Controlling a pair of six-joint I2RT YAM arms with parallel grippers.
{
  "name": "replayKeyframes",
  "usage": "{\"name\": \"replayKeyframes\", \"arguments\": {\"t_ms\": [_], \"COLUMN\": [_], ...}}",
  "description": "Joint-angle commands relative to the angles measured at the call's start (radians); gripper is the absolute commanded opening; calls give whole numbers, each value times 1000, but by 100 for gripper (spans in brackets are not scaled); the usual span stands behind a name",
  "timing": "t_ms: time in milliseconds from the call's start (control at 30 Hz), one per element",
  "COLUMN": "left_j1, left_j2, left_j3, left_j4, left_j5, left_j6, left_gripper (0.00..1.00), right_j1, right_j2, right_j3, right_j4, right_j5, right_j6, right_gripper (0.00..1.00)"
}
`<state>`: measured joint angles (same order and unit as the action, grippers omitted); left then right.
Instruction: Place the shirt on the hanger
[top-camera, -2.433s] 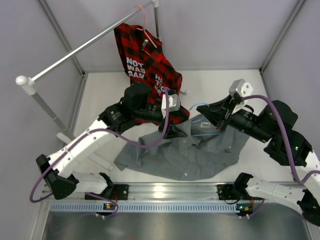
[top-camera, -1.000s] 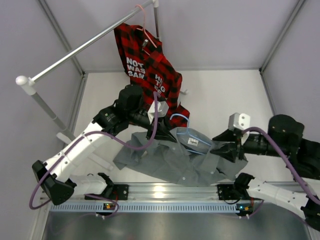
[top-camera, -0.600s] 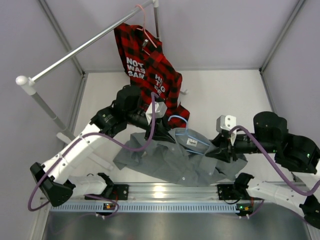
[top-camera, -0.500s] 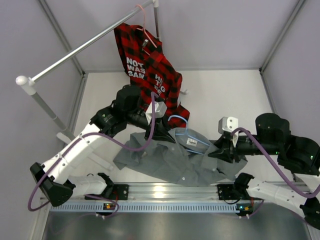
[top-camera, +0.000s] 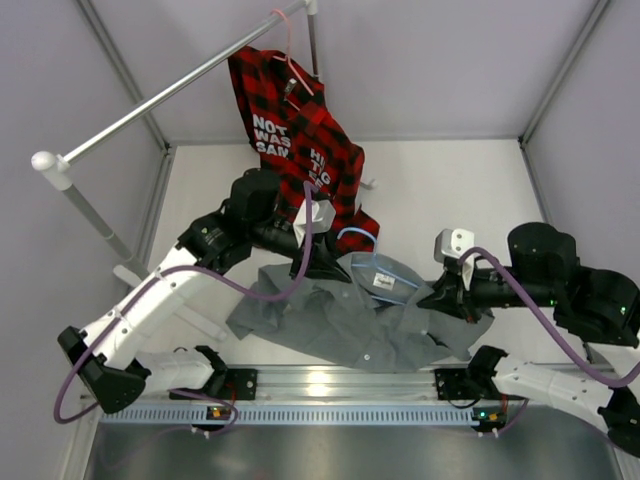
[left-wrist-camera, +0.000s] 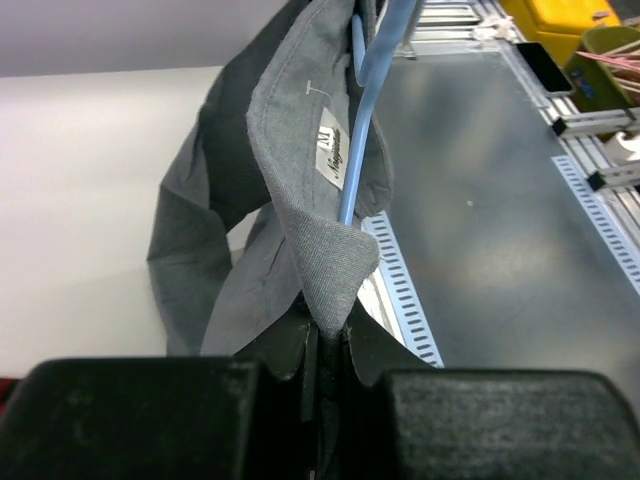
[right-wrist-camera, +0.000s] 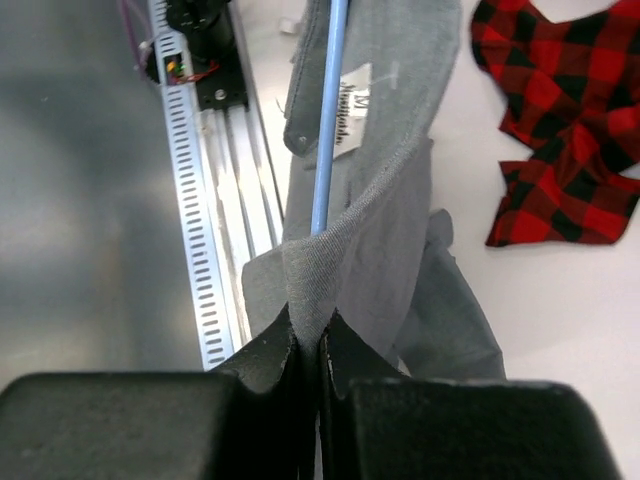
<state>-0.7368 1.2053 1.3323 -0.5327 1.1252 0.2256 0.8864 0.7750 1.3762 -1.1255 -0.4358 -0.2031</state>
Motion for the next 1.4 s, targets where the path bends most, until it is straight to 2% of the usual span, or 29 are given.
{"name": "replayKeyframes", "arguments": {"t_ms": [0, 67, 100, 167, 200, 300, 333, 433, 500, 800, 1000, 1100, 1200, 1233, 1367], "left_j1": [4, 4, 4, 4, 4, 4, 4, 4, 4, 4, 8, 68, 161, 213, 301], "left_j2": [-45, -64, -73, -96, -107, -159, -177, -274, -363, -745, -843, -886, -952, -964, -1003], "left_j3": [65, 76, 80, 96, 100, 120, 120, 96, 59, -370, -547, -541, -584, -602, -619], "left_j4": [46, 46, 46, 45, 45, 45, 45, 42, 39, 59, 153, 161, 209, 221, 226], "left_j5": [-192, -324, -362, -459, -500, -687, -738, -895, -921, -849, -696, -651, -691, -703, -791], "left_j6": [-54, -80, -89, -117, -129, -184, -209, -250, -250, -258, -233, -197, -190, -203, -221], "left_gripper": [2, 14, 36, 58, 73, 84, 91, 98, 98, 98, 98, 98, 98, 98, 98], "right_j1": [6, 8, 8, 9, 8, 8, 8, 8, 8, 6, 8, 11, 37, 55, 92], "right_j2": [-31, -40, -39, -34, -31, -16, -16, -17, -16, 90, 225, 331, 443, 467, 593], "right_j3": [47, 60, 60, 63, 63, 67, 67, 69, 72, 127, 152, 220, 274, 284, 277], "right_j4": [115, 148, 161, 187, 190, 193, 199, 259, 322, 596, 892, 946, 960, 963, 1009], "right_j5": [77, 98, 97, 108, 118, 192, 219, 233, 229, 213, 164, 146, 169, 207, 330], "right_j6": [76, 106, 117, 137, 139, 151, 165, 191, 195, 318, 453, 487, 493, 493, 513], "right_gripper": [0, 0, 0, 0, 0, 0, 0, 0, 0, 0, 0, 0, 0, 0, 0]}}
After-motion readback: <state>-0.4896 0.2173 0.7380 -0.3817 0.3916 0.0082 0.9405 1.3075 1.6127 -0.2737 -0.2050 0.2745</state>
